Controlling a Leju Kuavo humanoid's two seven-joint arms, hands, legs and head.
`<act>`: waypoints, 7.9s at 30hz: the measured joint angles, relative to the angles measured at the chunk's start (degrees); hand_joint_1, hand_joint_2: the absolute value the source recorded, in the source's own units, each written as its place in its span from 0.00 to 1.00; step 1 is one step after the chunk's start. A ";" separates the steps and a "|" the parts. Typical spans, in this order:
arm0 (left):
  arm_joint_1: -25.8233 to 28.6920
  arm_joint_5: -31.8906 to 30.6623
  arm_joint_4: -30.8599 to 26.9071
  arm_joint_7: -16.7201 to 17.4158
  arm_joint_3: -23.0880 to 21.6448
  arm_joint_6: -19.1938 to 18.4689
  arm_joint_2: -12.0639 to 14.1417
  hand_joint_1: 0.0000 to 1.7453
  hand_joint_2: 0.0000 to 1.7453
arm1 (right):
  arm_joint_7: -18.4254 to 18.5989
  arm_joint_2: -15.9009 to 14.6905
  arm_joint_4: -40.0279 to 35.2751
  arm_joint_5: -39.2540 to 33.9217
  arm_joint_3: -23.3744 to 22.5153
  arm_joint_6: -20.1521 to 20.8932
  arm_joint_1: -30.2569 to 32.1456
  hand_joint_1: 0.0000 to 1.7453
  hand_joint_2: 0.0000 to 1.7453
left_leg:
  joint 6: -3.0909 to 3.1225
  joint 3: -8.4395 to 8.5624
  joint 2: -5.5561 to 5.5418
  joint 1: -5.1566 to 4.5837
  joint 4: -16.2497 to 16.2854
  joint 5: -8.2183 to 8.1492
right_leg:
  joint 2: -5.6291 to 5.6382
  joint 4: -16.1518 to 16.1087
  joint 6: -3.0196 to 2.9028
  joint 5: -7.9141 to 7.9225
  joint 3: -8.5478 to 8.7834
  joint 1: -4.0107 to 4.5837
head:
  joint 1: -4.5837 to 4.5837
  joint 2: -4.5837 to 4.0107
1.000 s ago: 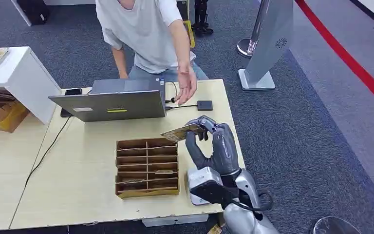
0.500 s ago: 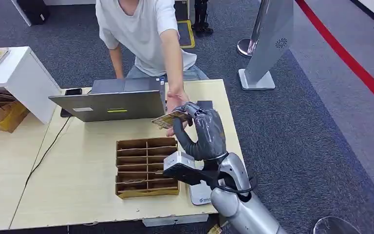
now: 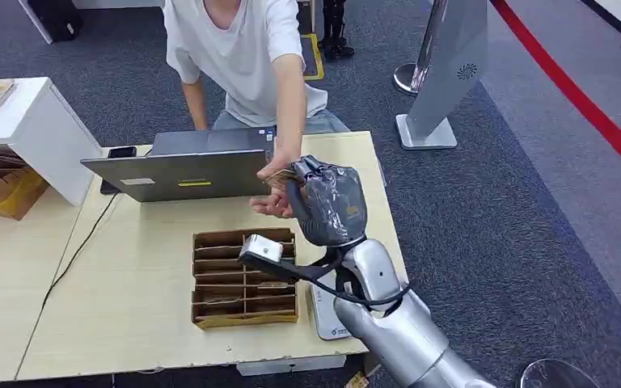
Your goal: Pass the card to the sensor for recognition and then transmit it.
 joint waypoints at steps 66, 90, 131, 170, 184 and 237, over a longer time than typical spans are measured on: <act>0.70 4.61 0.11 0.07 0.66 1.73 -1.97 0.00 0.00 | -13.27 0.48 -11.34 -25.03 4.08 5.82 10.25 0.00 1.00 | 0.00 -0.01 0.00 0.00 -0.01 -0.01 | 0.00 0.00 0.00 -0.02 -0.03 0.00 | 0.00 0.00; 0.96 6.91 0.11 0.02 0.66 1.49 -2.43 0.00 0.00 | -16.46 -1.05 -12.45 -28.85 8.11 8.15 16.54 0.00 1.00 | -0.05 -0.01 0.01 0.01 -0.01 -0.05 | 0.01 0.00 -0.01 -0.03 -0.03 0.00 | 0.00 0.00; 0.96 7.74 0.11 0.55 0.52 1.27 -2.32 0.00 0.00 | -6.91 -1.97 0.20 -7.78 12.46 1.62 15.98 0.00 1.00 | -0.05 -0.01 0.01 0.01 -0.01 -0.05 | 0.01 0.00 -0.01 -0.04 -0.03 0.00 | 0.00 0.00; 0.97 8.96 0.11 1.07 -0.68 1.29 -1.86 0.00 0.00 | 1.77 -2.75 4.40 -1.86 17.40 7.58 10.47 0.21 1.00 | -0.06 0.00 0.01 0.02 -0.01 -0.05 | 0.01 0.00 -0.01 -0.03 -0.02 0.01 | 0.00 0.00; 0.97 9.35 0.11 1.12 -0.90 1.25 -1.86 0.00 0.00 | 2.40 -2.75 4.84 -2.45 17.44 8.35 10.26 0.32 1.00 | -0.06 -0.01 0.01 0.02 -0.01 -0.05 | 0.01 0.00 -0.01 -0.03 -0.03 0.01 | 0.00 0.00; 0.93 10.97 0.11 1.23 -2.25 1.36 -1.88 0.00 0.00 | 0.09 -2.75 11.00 -5.90 15.67 8.22 6.26 0.31 1.00 | -0.07 0.00 0.01 0.02 0.00 -0.05 | 0.01 0.00 -0.01 -0.03 -0.02 0.01 | 0.00 0.00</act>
